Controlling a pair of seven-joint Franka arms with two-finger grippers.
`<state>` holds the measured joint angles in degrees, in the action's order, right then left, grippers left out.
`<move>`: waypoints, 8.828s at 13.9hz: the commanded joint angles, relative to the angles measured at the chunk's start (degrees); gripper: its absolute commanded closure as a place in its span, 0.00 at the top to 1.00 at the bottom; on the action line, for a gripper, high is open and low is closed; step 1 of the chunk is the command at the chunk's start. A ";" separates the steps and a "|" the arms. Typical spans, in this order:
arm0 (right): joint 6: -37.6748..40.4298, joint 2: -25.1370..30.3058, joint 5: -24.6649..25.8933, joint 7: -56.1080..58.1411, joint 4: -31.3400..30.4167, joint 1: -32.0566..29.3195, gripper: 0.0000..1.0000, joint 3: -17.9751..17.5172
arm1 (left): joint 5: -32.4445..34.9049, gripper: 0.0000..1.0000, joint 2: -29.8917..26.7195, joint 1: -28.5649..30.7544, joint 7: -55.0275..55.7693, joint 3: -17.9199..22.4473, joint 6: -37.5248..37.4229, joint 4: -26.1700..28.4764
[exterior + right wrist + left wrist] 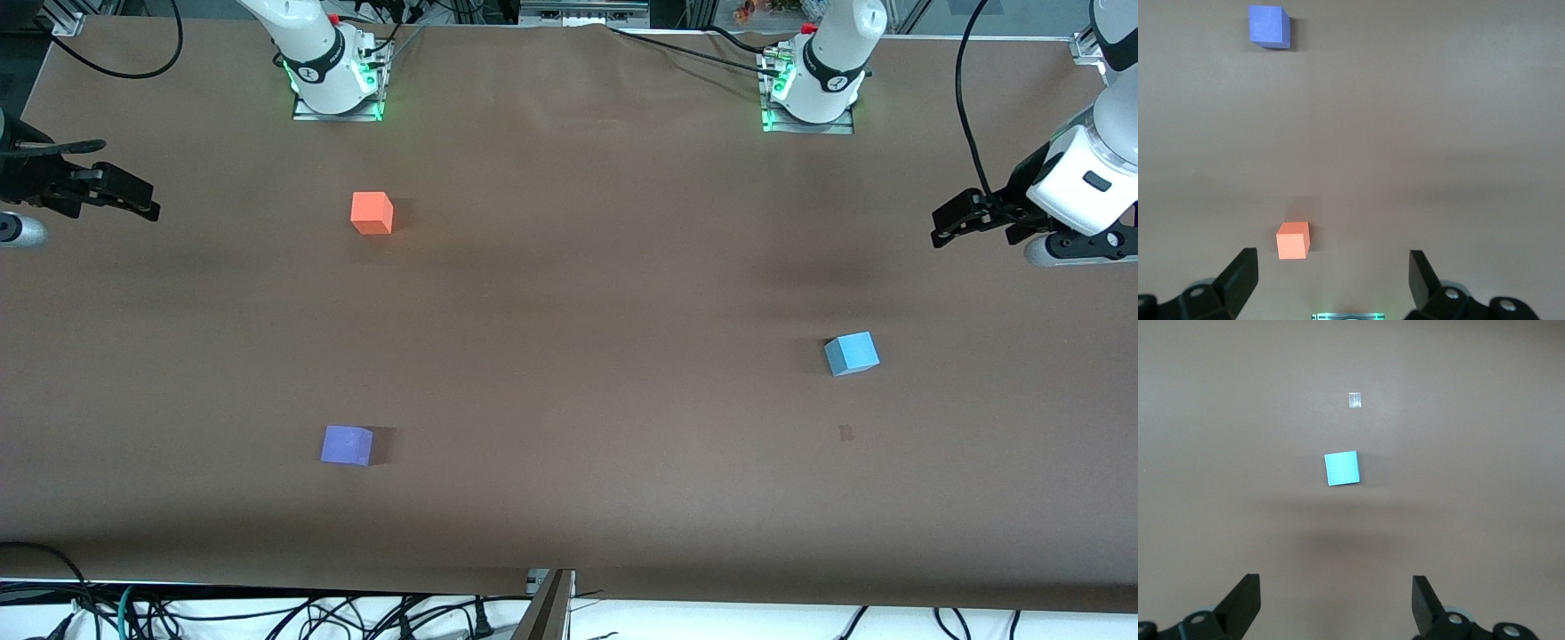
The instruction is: Place blue block between orange and purple blocks
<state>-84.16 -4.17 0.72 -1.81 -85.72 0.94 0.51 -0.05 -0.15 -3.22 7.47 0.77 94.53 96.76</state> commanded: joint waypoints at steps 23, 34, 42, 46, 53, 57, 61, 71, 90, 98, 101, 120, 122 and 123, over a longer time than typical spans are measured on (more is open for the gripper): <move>-0.04 -0.31 0.42 3.31 0.81 -0.67 1.00 -0.52 | 0.31 1.00 0.41 0.67 -0.53 -0.07 -0.22 0.71; -0.04 -0.40 0.33 3.40 0.81 -0.76 1.00 -0.51 | 0.84 1.00 1.11 0.76 -0.17 -0.33 0.04 1.58; -0.04 -0.31 0.16 3.31 0.81 -0.85 1.00 -0.43 | 0.49 1.00 16.73 2.16 4.48 -0.33 25.07 12.49; -0.39 -0.31 0.07 3.31 0.81 -1.02 1.00 -0.43 | 0.05 1.00 23.78 3.22 4.57 -0.33 31.85 13.36; -0.48 -0.32 0.07 3.31 0.81 -1.02 1.00 -0.43 | -3.03 1.00 27.48 3.66 6.77 -0.42 40.56 16.18; -0.48 -0.32 0.07 3.31 0.81 -1.02 1.00 -0.43 | -3.03 1.00 28.71 3.13 6.77 -0.42 42.31 16.27; -0.48 -0.58 0.07 3.31 0.81 -1.02 1.00 -0.43 | -2.94 0.41 29.68 2.95 5.81 -0.42 43.02 16.27; -0.83 -0.58 0.07 3.31 0.90 -1.02 1.00 -0.25 | -2.67 0.05 28.98 -11.16 7.03 -2.36 38.21 9.43; -3.21 -7.17 0.60 3.22 0.73 -1.11 1.00 -0.16 | -5.40 1.00 52.37 -37.75 38.85 -3.41 32.74 -29.61; -8.91 -12.00 -1.15 -13.53 0.73 11.96 1.00 -0.60 | -6.54 1.00 36.30 -24.57 31.47 -3.94 9.58 -27.50; -13.83 -15.07 -4.76 -20.31 0.73 17.59 1.00 -0.60 | -8.39 1.00 27.60 -18.42 30.59 -3.94 -1.68 -26.19; -42.22 -35.73 -2.57 -47.49 0.73 39.58 1.00 -0.43 | 0.23 1.00 -2.49 1.54 -3.40 1.07 -0.57 1.24; -43.54 -36.61 -2.66 -47.49 0.73 39.58 1.00 -0.43 | 0.23 1.00 -2.22 1.72 -4.13 1.16 -1.01 -0.77; -43.72 -36.87 -2.66 -47.49 0.73 39.58 1.00 -0.43 | 0.14 1.00 -2.14 1.81 -4.04 1.16 -1.10 -1.39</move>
<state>-127.09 -40.28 -2.73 -48.30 -85.71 40.01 -0.40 -0.59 -1.19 -1.51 5.02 2.30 93.38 96.30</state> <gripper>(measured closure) 0.000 0.000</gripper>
